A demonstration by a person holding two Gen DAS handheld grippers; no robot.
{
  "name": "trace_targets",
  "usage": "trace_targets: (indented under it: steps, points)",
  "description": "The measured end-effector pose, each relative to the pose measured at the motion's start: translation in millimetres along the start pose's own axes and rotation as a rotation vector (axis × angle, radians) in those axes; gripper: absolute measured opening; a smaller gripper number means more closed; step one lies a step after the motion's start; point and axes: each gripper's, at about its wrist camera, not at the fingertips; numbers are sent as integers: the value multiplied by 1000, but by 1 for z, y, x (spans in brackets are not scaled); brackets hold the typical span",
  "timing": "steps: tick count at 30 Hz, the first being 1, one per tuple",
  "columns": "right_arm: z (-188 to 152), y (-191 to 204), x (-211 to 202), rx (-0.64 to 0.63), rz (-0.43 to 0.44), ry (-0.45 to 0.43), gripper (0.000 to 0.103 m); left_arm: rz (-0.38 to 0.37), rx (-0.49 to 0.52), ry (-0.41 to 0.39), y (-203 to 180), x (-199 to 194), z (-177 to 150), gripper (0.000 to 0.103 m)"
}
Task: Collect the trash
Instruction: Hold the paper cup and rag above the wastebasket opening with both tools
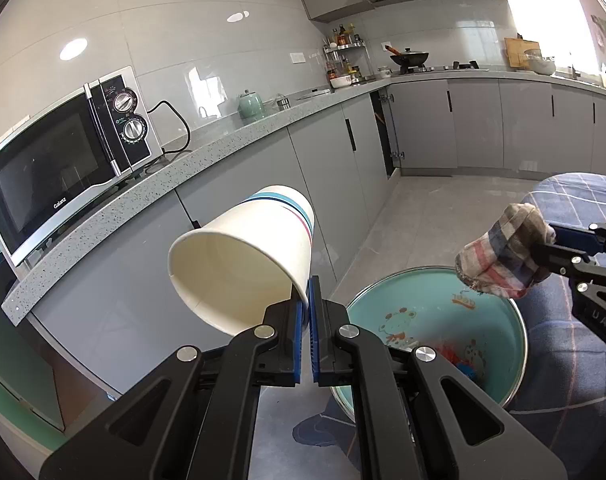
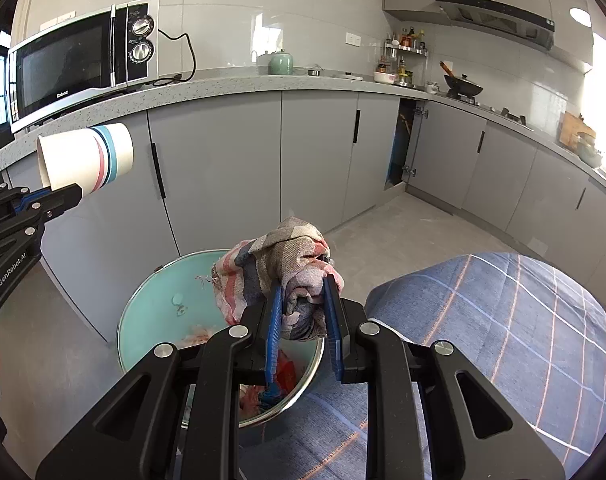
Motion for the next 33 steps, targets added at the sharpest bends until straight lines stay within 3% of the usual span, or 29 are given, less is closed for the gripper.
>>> trace_targets:
  steps: [15, 33]
  points:
    - [0, 2, 7, -20, 8, 10, 21, -41, 11, 14, -14, 8, -2, 4]
    - [2, 6, 9, -37, 12, 4, 21, -34, 12, 7, -18, 7, -1, 4]
Point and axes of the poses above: each gripper's, at about its wrist camera, not at the fingertips, and x roughly the way its jaws point, y to its left, z to its top, and after that the axes turned 6 degrees about y, right-handed
